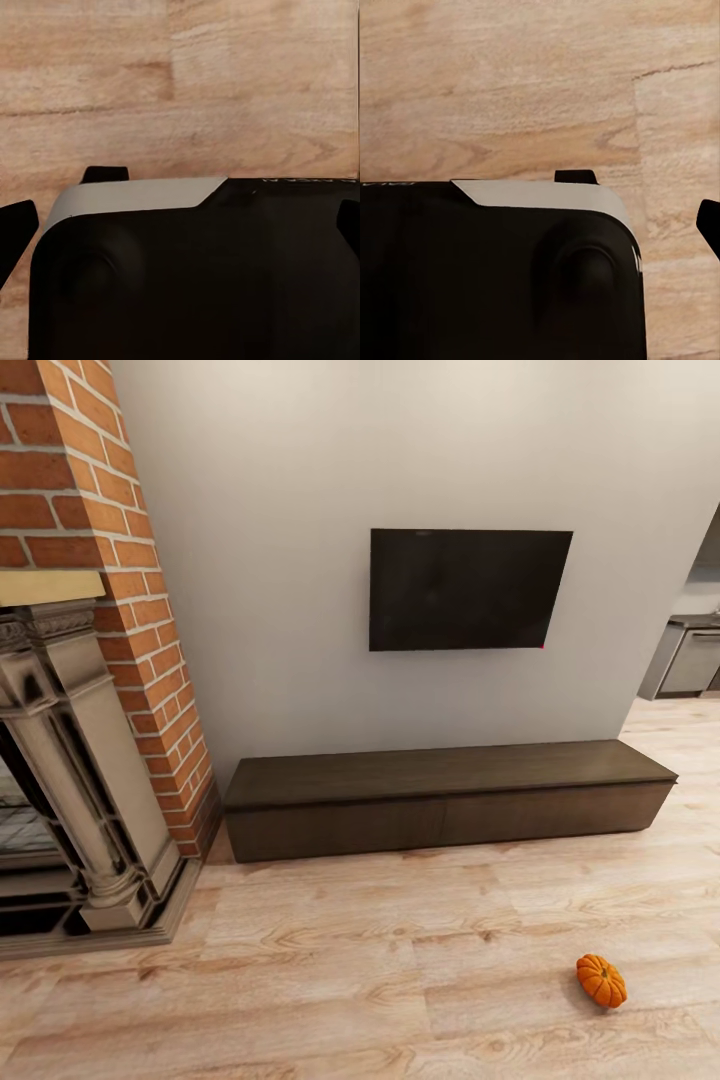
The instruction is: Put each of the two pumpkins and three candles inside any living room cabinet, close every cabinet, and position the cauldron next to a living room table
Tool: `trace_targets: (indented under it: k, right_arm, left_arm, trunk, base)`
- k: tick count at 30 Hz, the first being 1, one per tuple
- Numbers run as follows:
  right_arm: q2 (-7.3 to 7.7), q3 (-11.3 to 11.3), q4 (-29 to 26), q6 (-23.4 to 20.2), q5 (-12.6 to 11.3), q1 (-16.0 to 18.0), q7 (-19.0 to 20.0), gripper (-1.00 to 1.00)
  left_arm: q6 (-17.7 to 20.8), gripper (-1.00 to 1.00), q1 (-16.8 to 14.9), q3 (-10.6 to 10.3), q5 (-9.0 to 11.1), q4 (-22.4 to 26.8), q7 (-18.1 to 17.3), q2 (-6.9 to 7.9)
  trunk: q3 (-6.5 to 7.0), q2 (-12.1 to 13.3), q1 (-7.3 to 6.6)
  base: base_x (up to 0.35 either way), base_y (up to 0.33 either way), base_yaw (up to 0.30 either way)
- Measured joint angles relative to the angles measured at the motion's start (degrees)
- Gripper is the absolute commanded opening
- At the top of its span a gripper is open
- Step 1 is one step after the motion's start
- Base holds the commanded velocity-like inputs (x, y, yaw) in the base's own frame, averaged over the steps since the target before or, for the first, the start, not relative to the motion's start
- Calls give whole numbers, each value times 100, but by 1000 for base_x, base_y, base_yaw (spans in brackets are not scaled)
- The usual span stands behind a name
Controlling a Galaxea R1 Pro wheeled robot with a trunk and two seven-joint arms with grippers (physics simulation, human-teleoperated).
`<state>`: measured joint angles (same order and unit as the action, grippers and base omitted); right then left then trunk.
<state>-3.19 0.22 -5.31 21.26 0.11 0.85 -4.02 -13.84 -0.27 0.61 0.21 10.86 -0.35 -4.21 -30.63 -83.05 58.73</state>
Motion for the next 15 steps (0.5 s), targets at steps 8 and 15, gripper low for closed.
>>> trace_targets:
  k: [8, 15]
  right_arm:
    - [-4, -36, -1933, -1721, -537, 92, -38, 100]
    - [-5, -29, -4434, -3960, -1763, 354, -96, 100]
  left_arm:
    - [39, 100, -5, -2, 2, 221, -5, 12]
    - [39, 100, -5, 2, 2, 224, -5, 10]
  trunk:
    - [1, 0, 0]
    - [1, 0, 0]
  base:
    - [0, 0, 0]
    - [0, 0, 0]
